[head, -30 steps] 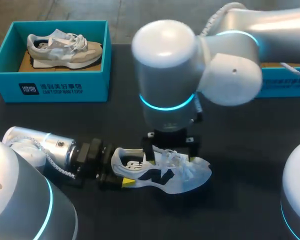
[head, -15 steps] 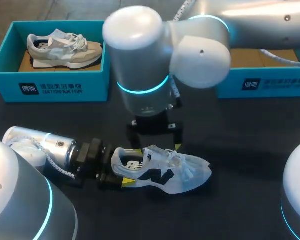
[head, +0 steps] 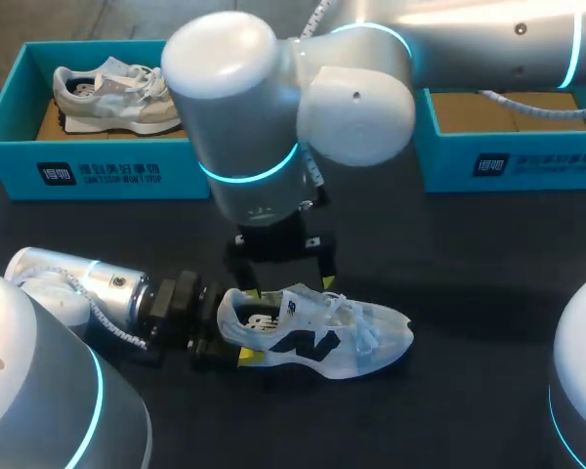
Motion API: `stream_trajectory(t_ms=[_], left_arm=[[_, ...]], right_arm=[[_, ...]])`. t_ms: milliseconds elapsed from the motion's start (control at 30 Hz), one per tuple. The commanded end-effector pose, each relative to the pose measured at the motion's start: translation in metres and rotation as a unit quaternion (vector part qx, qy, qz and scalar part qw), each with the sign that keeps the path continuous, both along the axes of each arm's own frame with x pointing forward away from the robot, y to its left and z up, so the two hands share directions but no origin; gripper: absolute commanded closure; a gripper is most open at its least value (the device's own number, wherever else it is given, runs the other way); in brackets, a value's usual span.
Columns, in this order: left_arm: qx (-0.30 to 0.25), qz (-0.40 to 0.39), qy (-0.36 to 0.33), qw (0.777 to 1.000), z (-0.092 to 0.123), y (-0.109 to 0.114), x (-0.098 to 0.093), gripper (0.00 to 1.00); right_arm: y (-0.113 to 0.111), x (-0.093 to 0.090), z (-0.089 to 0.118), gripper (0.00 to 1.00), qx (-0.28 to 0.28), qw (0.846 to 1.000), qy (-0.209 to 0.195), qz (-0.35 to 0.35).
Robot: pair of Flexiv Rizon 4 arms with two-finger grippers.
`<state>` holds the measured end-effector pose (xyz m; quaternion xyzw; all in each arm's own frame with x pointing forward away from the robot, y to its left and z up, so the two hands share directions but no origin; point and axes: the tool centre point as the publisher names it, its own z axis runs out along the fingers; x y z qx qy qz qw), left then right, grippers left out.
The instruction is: Take the shoe out of the shoebox, open the shoe tongue, remove and reinsert the insole, then place the shoe into the shoebox
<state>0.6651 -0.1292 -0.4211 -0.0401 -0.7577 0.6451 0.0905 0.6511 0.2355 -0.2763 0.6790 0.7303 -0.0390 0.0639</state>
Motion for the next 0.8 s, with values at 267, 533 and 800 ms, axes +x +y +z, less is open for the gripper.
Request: stream_trajectory(t_ms=[267, 533, 800], left_arm=[[0.001, 0.001, 0.000, 1.000, -0.002, -0.001, 0.001, 1.00], [0.001, 0.001, 0.000, 1.000, -0.002, -0.001, 0.001, 1.00], [0.001, 0.001, 0.000, 1.000, -0.002, -0.001, 0.001, 1.00]], right_arm=[[0.013, -0.008, -0.032, 0.00, -0.219, 0.964, -0.044, -0.142], [0.009, -0.005, -0.034, 0.00, -0.248, 0.950, -0.052, -0.179], [0.007, -0.005, -0.044, 0.00, -0.274, 0.939, -0.047, -0.201]])
